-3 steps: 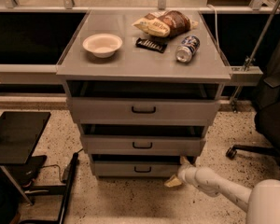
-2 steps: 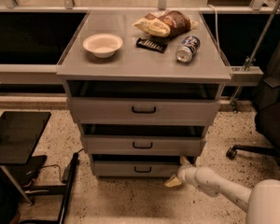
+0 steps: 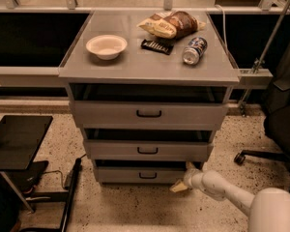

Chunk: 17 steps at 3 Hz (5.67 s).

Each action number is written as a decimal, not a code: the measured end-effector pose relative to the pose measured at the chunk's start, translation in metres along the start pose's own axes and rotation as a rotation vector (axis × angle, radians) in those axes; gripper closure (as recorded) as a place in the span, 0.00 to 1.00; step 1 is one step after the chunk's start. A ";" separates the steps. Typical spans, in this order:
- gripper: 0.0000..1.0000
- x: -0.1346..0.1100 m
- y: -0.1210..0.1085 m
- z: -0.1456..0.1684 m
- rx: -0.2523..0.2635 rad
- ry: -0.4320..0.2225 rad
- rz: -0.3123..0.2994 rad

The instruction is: Open bottom drawer

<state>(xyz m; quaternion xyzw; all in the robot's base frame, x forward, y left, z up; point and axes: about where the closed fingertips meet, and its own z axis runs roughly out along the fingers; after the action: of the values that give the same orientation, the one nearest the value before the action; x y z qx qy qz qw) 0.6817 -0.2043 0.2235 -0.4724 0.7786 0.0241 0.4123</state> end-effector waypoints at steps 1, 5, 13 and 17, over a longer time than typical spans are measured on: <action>0.00 0.008 0.046 0.056 -0.146 -0.042 0.027; 0.65 0.008 0.046 0.057 -0.146 -0.042 0.027; 1.00 0.009 0.067 0.022 -0.093 -0.061 -0.005; 1.00 0.016 0.098 0.000 -0.061 -0.081 0.030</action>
Offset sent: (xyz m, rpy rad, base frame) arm -0.0029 0.0367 -0.0520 0.0623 0.0758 0.0782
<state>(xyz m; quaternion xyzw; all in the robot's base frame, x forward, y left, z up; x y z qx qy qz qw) 0.6045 -0.1620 0.1782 -0.4718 0.7670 0.0731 0.4287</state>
